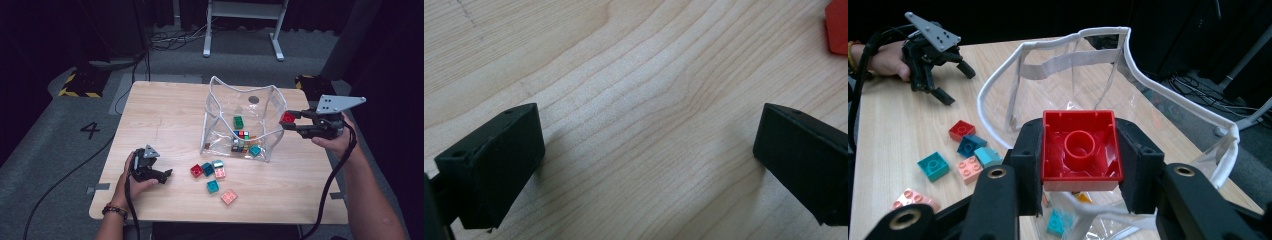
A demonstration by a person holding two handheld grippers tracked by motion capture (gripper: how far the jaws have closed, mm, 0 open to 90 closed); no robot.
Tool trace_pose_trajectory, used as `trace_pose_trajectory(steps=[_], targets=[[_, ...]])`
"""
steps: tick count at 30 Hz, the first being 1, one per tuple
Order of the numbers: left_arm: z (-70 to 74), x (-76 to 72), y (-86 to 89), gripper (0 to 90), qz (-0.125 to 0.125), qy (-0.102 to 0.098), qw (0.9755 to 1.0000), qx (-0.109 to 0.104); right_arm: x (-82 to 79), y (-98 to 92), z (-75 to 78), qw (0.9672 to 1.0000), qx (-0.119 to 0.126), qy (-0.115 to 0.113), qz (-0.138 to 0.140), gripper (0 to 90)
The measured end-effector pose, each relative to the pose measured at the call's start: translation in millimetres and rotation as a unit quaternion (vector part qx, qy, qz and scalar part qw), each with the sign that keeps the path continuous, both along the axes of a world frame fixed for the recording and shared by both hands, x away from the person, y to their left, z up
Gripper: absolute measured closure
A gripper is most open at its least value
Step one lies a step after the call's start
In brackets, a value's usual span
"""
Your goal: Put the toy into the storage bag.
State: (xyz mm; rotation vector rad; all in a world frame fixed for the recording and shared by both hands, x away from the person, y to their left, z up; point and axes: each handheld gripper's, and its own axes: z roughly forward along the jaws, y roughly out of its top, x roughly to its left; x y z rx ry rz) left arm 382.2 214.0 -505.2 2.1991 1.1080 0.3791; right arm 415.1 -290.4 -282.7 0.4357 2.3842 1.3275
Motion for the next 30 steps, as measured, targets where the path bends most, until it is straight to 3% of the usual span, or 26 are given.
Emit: trace_pose_trajectory(steps=[18, 30], targets=[[0.0, 0.0, 0.0, 0.3, 0.000, 0.000, 1.0000, 0.000, 61.5, 30.8, 1.8, 0.9988, -0.040, 0.020, -0.021, 59.3], [0.0, 0.0, 0.0, 0.3, 0.000, 0.000, 1.0000, 0.000, 95.3, 46.1, -9.9, 0.9961, -0.070, 0.044, -0.033, 59.3]])
